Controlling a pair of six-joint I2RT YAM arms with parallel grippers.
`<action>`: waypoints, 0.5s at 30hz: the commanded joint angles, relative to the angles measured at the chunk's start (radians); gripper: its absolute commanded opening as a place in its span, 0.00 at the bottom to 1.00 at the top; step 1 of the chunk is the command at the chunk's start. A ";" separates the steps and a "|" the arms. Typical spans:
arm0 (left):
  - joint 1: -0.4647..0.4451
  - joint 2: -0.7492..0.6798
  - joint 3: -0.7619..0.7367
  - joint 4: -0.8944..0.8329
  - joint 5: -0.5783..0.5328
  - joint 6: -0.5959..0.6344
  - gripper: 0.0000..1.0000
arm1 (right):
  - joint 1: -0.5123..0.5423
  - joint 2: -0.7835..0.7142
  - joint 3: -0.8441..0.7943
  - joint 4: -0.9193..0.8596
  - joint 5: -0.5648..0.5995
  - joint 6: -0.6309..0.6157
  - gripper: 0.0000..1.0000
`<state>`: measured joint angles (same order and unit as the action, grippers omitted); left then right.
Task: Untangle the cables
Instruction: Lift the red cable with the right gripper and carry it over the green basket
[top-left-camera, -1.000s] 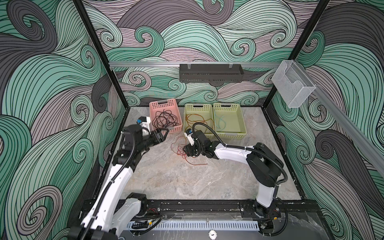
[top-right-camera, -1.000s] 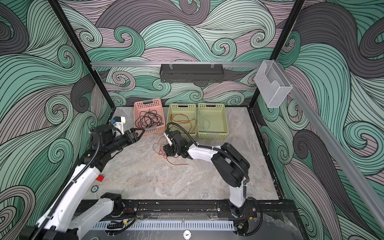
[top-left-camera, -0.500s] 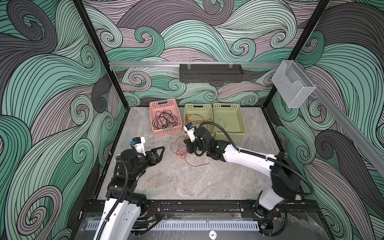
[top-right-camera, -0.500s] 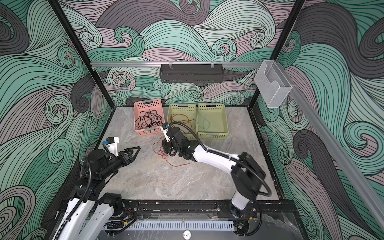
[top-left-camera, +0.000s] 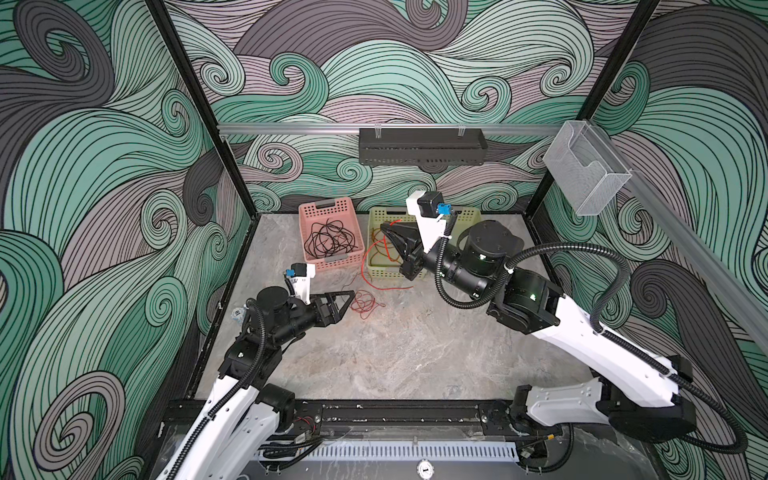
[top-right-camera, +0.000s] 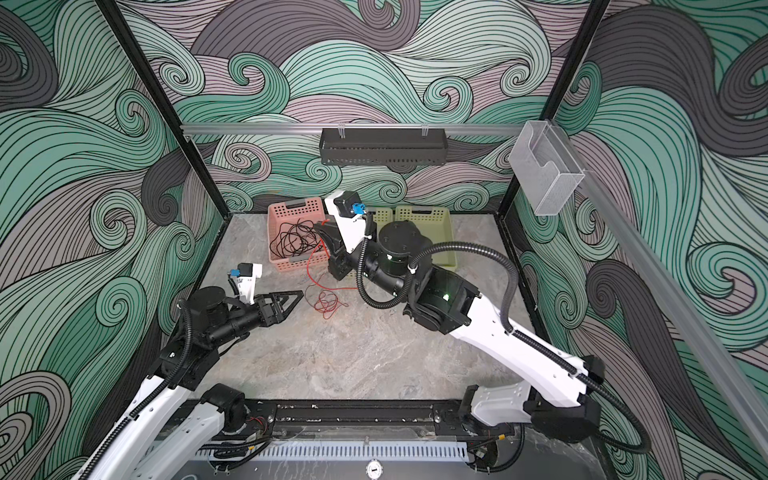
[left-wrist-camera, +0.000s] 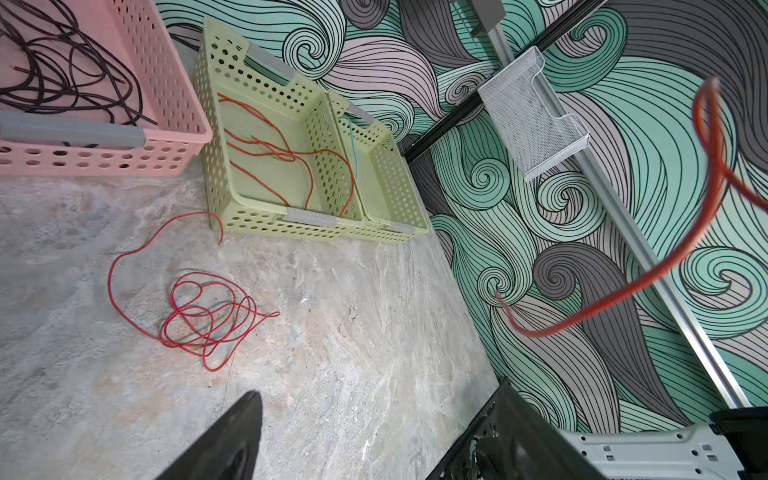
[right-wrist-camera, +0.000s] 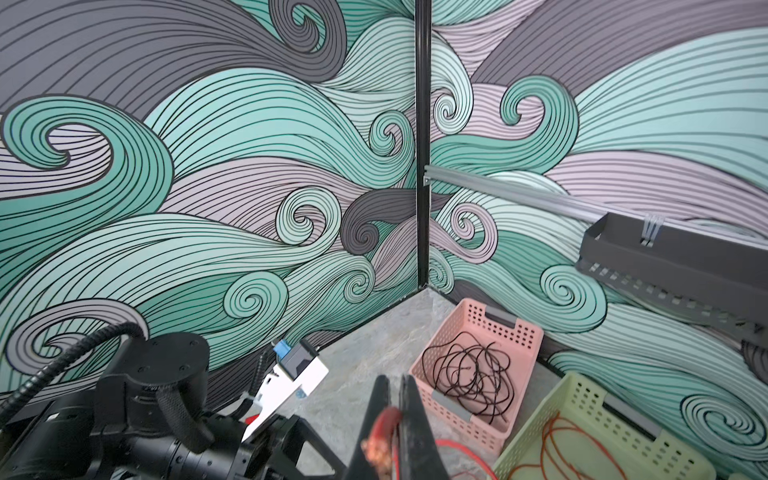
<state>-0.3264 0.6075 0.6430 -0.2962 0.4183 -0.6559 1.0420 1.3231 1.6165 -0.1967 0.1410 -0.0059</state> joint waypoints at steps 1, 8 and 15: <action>-0.006 0.001 0.040 -0.103 -0.127 0.020 0.85 | -0.045 0.067 0.032 -0.069 0.034 -0.061 0.00; -0.007 -0.123 -0.038 -0.256 -0.219 -0.046 0.85 | -0.211 0.159 0.030 -0.041 -0.059 0.006 0.00; -0.007 -0.315 -0.171 -0.331 -0.299 -0.084 0.84 | -0.327 0.243 0.046 0.002 -0.085 0.028 0.00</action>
<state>-0.3279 0.3458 0.5053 -0.5549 0.1810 -0.7116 0.7406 1.5513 1.6405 -0.2337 0.0776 0.0036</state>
